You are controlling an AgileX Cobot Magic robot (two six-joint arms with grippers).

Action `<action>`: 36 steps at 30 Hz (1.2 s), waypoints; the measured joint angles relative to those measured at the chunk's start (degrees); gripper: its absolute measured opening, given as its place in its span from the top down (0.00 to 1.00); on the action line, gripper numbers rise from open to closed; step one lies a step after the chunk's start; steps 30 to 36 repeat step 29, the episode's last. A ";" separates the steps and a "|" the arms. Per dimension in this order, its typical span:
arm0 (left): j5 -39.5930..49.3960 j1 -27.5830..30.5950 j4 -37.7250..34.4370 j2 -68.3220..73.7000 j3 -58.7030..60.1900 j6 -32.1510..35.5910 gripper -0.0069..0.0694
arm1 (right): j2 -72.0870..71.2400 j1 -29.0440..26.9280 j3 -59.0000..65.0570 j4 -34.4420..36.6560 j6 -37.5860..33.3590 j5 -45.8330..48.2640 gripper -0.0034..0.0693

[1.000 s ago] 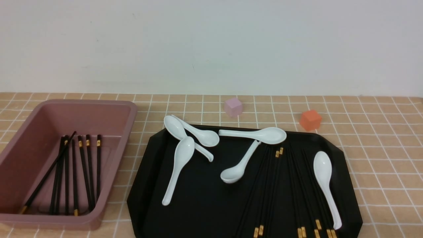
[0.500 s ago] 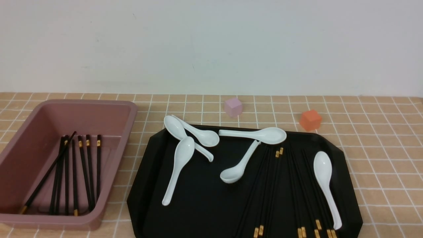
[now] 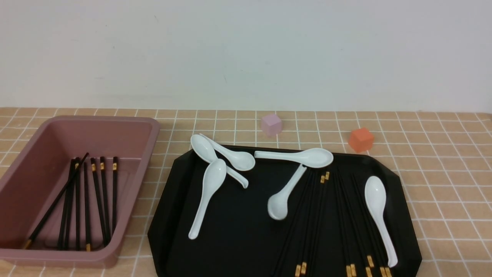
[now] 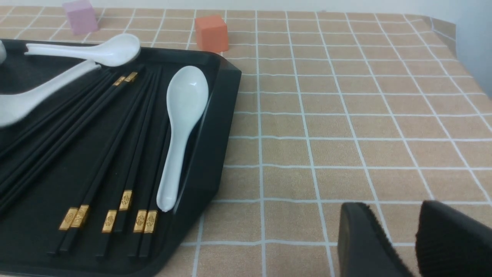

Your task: On brown tablecloth take chopsticks from black tray and put them in box.

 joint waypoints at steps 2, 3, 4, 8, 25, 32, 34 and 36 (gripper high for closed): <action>0.00 0.00 0.00 0.00 0.00 0.00 0.92 | 0.00 0.00 0.00 0.00 0.00 0.00 0.62; 0.00 0.00 0.00 0.00 0.00 0.00 0.92 | 0.00 0.00 0.00 0.00 0.00 0.00 0.62; 0.00 0.00 0.00 0.00 0.00 0.00 0.92 | 0.00 0.00 0.00 0.00 0.00 0.00 0.62; 0.00 0.00 0.00 0.00 0.00 0.00 0.92 | 0.00 0.00 0.00 0.00 0.00 0.00 0.62; 0.00 0.00 0.00 0.00 0.00 0.00 0.90 | 0.00 0.00 0.00 0.00 0.00 0.00 0.62; 0.00 0.00 0.00 0.00 0.00 0.00 0.90 | 0.00 0.00 0.00 0.00 0.00 0.00 0.62; 0.00 0.00 0.00 0.00 0.00 0.00 0.90 | 0.00 0.00 0.00 0.00 0.00 0.00 0.62; 0.00 0.00 0.00 0.00 0.00 0.00 0.90 | 0.00 0.00 0.00 0.00 0.00 0.00 0.62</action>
